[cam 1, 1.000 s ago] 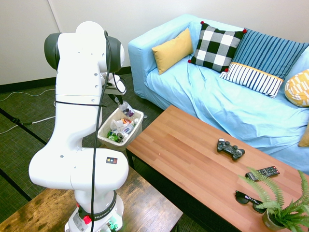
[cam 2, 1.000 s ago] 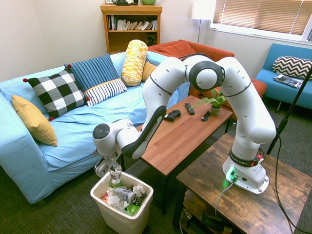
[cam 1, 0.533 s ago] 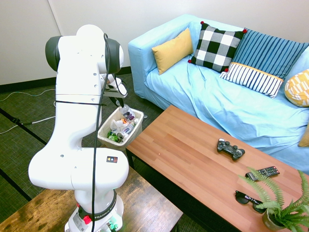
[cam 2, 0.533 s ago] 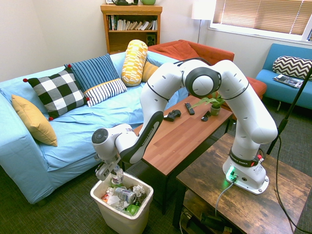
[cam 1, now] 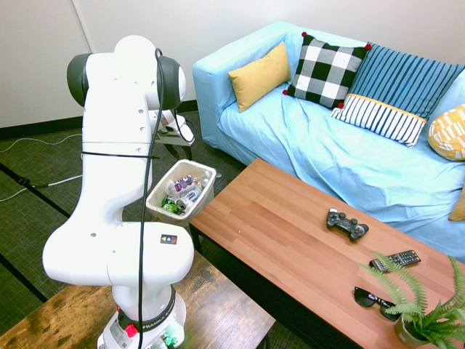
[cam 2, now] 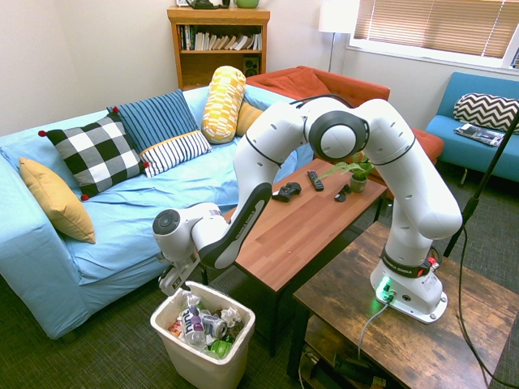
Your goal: Throw the bottle in the trash bin
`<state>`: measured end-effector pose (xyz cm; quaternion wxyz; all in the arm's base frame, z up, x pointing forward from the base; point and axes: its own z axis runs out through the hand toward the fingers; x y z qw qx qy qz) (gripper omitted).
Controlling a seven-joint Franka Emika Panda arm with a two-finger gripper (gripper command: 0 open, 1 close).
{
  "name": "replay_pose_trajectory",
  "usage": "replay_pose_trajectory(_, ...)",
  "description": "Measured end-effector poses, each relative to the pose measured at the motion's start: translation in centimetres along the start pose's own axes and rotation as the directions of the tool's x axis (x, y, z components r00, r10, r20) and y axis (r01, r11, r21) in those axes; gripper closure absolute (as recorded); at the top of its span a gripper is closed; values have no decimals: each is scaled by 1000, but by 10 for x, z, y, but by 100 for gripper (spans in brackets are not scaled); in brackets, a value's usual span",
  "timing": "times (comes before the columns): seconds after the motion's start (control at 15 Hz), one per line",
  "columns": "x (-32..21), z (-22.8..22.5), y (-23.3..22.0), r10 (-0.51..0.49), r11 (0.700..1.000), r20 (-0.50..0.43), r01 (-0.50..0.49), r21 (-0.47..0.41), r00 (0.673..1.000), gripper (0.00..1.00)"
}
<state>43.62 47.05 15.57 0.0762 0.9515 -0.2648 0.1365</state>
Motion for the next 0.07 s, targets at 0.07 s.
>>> replay_pose_trajectory(0.07,1,0,1,1,1000,1,-1,0,1000,0)
